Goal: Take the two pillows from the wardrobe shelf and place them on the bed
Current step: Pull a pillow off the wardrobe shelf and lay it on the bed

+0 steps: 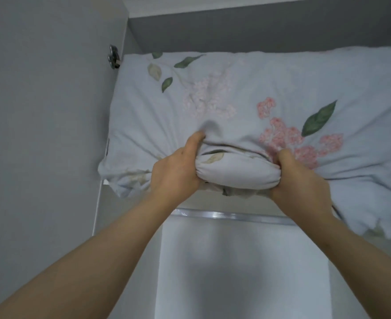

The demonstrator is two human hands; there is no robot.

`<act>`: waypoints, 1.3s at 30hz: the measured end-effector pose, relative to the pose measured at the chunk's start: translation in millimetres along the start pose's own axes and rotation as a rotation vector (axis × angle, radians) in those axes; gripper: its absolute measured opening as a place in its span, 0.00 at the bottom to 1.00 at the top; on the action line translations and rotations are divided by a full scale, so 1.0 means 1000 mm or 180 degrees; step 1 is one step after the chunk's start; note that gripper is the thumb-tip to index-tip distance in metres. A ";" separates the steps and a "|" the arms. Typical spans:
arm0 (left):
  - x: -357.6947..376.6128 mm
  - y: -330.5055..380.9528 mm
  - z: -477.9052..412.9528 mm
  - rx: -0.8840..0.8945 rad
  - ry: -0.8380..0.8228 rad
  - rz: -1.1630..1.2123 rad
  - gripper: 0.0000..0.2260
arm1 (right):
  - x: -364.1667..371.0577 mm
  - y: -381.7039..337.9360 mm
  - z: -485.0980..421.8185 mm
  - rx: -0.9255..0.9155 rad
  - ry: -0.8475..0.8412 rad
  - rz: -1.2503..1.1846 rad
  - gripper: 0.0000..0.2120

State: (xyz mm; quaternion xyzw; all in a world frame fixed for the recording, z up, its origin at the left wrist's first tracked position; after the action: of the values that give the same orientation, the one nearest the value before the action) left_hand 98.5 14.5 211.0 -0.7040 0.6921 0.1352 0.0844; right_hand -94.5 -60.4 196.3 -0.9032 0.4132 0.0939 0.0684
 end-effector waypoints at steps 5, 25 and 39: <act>-0.025 -0.005 0.034 0.0604 0.0369 -0.0902 0.33 | -0.008 -0.028 0.046 0.0287 -0.0590 -0.0104 0.30; 0.015 -0.012 0.255 0.0637 -0.0562 -0.0421 0.09 | 0.010 -0.038 0.268 0.0810 -0.2008 -0.0777 0.19; 0.067 0.040 0.524 -0.1317 -0.4080 -0.0329 0.09 | 0.017 0.018 0.505 0.1161 -0.4031 -0.1005 0.03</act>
State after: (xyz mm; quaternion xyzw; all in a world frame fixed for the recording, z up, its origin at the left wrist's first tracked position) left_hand 20.7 109.8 -304.6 -0.5184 0.4305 0.6517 0.3481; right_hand -154.2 16.7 -300.2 -0.6974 0.1658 0.5227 0.4614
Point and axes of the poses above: each hand's wrist, its own z-axis away from the middle knuckle, its own x-axis out of the palm, y = z × x, the point moved 6 cm from there along -z, towards the middle knuckle, and after that the axes turned 2 degrees about z, right-handed, at the moved point
